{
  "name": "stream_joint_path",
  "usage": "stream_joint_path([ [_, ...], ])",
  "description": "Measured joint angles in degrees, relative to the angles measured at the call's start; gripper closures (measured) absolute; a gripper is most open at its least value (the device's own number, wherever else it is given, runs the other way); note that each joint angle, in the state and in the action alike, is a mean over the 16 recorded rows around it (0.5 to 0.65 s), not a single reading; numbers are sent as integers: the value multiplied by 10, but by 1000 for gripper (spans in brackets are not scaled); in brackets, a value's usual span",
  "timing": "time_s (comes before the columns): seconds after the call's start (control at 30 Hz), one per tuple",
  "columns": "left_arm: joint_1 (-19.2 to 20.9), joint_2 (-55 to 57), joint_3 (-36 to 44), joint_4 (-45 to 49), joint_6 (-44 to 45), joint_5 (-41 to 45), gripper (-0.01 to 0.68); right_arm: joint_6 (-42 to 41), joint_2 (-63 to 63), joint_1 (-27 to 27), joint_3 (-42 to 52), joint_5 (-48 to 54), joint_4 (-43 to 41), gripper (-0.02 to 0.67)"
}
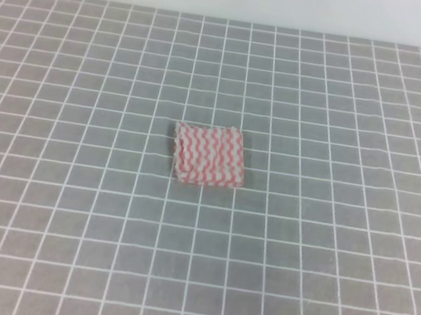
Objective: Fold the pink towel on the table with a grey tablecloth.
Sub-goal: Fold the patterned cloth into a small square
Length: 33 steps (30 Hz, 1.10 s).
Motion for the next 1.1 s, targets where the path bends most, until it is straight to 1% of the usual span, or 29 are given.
stream_joint_path([
  [0.17,0,-7,5,-1,-6,86,673,0,-8,0,6,23,0,666],
  [0.3,0,-7,5,-1,-9,136,673,0,-8,0,6,49,0,666],
  [0.47,0,-6,5,-1,-10,164,673,0,-6,0,7,89,-1,665],
  [0.6,0,-6,5,-1,-10,170,673,2,-6,-1,10,125,-26,665],
  [0.73,0,-5,5,-1,-10,170,673,29,-6,-1,13,156,-88,665],
  [0.9,0,-6,5,-1,-10,170,673,102,-12,-9,20,193,-206,665],
  [1.0,0,-6,5,0,-10,170,672,147,-26,-25,33,195,-276,665],
  [1.1,0,-6,5,0,-10,170,672,192,-51,-57,55,171,-331,665],
])
